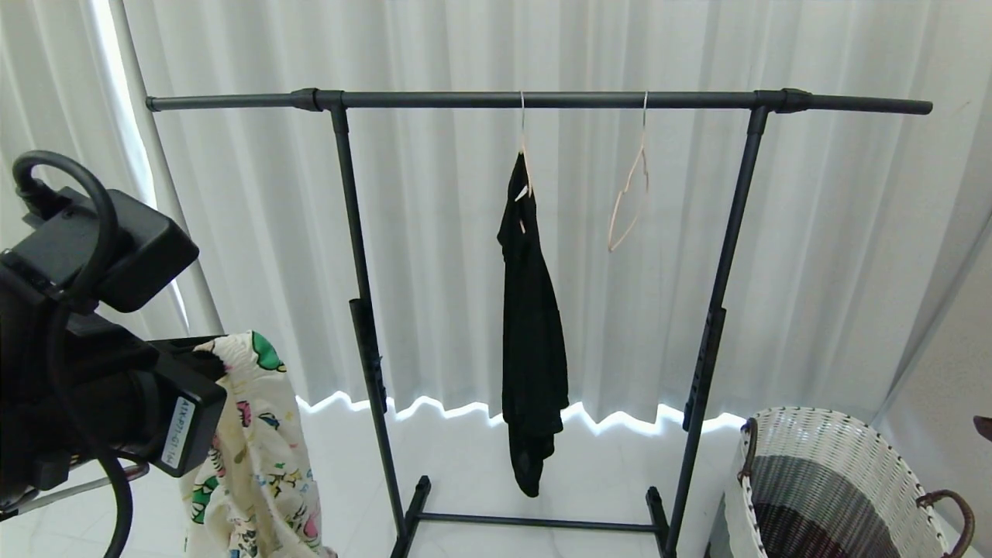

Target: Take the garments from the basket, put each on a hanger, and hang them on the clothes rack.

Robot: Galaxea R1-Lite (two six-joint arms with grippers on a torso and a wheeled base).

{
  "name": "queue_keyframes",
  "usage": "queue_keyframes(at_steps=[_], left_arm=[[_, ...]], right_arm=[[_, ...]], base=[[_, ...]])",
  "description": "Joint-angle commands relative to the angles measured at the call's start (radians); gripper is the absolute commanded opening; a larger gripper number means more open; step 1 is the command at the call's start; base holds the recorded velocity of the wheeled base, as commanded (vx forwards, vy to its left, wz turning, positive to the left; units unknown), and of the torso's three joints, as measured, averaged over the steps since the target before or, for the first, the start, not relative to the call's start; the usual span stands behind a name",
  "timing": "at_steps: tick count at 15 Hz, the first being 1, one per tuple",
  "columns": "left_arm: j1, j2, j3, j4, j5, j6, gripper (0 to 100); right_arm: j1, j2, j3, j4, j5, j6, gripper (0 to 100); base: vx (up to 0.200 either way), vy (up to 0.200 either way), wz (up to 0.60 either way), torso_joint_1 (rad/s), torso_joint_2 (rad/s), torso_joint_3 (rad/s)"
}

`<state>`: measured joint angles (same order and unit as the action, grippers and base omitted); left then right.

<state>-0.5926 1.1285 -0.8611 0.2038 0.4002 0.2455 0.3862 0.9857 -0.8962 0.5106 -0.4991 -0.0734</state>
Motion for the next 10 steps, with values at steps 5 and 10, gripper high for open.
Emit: queue_keyframes(at_steps=[5, 10], left_arm=[[0.000, -0.024, 0.011, 0.000, 0.000, 0.003, 0], [0.000, -0.030, 0.013, -0.012, 0.000, 0.044, 0]], right_arm=[[-0.070, 0.044, -0.001, -0.098, 0.025, 0.001, 100], [-0.079, 0.056, -0.001, -0.130, 0.024, 0.001, 100]], base=[[0.000, 0.000, 0.00, 0.174, -0.46, -0.283], [0.000, 0.000, 0.00, 0.200, -0.48, -0.279]])
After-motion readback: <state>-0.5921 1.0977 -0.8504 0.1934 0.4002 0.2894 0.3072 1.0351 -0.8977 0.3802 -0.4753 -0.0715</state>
